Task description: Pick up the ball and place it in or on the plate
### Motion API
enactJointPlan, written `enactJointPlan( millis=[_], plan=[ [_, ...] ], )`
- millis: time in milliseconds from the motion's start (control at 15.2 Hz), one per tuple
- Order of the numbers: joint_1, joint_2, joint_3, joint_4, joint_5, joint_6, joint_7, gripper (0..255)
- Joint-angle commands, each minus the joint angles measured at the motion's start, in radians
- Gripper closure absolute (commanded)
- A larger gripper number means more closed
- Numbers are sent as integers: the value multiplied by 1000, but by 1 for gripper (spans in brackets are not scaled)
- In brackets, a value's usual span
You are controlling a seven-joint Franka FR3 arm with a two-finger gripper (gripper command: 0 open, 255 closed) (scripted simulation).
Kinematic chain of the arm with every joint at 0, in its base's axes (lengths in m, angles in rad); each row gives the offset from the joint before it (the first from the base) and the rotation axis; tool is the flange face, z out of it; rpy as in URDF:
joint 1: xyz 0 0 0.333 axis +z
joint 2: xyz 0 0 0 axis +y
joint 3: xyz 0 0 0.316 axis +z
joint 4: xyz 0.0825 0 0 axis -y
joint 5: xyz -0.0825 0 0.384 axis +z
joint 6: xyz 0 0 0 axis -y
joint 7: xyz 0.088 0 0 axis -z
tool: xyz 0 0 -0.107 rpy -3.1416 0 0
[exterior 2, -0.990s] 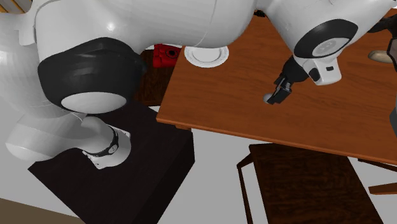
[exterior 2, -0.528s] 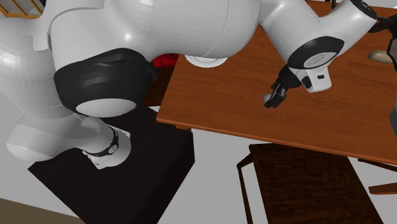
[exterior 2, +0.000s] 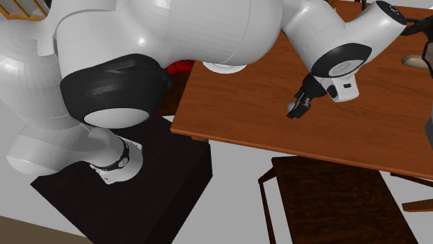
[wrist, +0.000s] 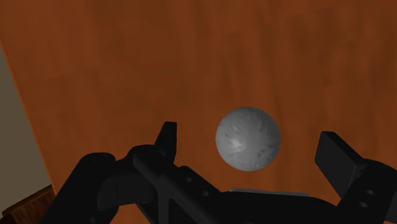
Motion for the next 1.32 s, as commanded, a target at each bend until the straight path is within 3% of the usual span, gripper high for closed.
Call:
enactJointPlan(
  millis=[0,594,1254],
  plan=[
    [0,0,0,0,0,0,0,255],
    [0,0,0,0,0,0,0,255],
    [0,-39,13,79,21,-113,-6,255]
  ],
)
